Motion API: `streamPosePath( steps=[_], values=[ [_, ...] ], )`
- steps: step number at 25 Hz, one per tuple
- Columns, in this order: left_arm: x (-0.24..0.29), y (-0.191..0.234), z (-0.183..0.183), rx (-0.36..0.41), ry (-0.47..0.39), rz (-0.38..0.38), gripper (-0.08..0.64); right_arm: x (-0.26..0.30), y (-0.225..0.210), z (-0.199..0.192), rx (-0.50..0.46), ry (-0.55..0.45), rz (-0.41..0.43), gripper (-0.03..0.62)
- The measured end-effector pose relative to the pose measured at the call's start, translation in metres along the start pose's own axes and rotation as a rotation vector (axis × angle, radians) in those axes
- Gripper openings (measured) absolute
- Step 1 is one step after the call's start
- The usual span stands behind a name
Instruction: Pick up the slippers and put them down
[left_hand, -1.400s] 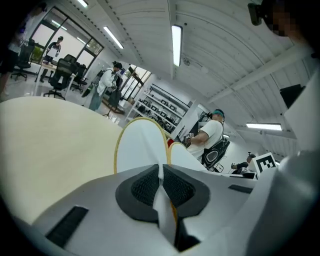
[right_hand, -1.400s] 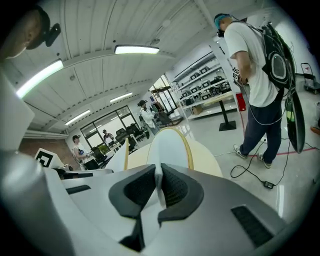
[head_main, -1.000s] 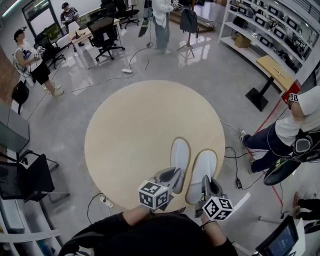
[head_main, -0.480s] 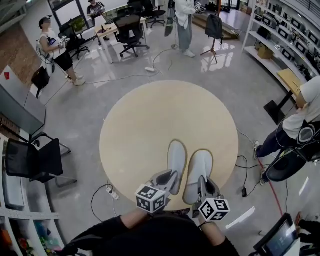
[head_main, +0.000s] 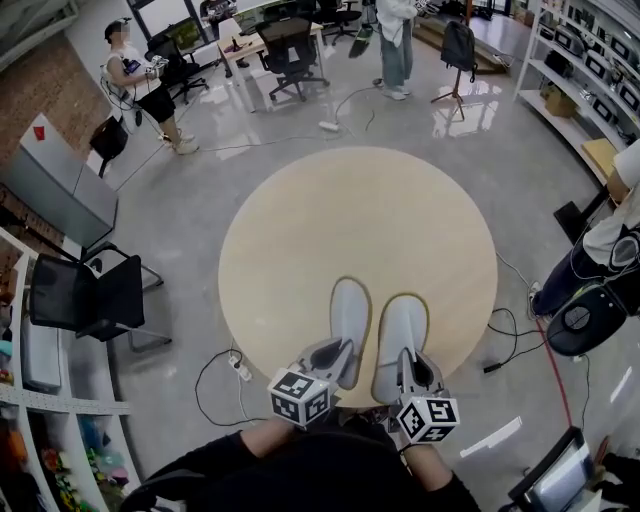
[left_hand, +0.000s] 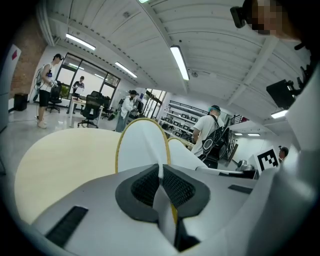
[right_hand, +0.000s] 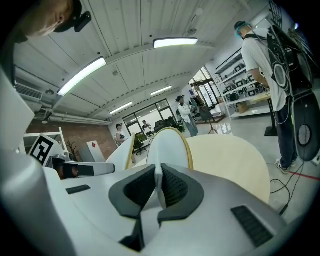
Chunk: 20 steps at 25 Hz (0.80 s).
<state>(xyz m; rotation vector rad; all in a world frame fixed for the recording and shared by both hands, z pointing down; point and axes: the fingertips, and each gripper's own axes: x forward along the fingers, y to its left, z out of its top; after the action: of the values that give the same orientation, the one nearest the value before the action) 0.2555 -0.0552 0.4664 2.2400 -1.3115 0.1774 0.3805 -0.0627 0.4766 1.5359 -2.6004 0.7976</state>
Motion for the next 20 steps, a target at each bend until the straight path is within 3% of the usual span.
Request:
streamPosePath(
  steps=[12, 20],
  values=[
    [-0.019, 0.015, 0.011, -0.033, -0.050, -0.065, 0.031, 0.000, 0.026, -0.012, 0.004, 0.005, -0.045, 0.031],
    [-0.069, 0.081, 0.028, -0.060, -0.073, -0.089, 0.031, 0.025, 0.088, -0.016, -0.008, -0.019, -0.104, 0.031]
  ],
)
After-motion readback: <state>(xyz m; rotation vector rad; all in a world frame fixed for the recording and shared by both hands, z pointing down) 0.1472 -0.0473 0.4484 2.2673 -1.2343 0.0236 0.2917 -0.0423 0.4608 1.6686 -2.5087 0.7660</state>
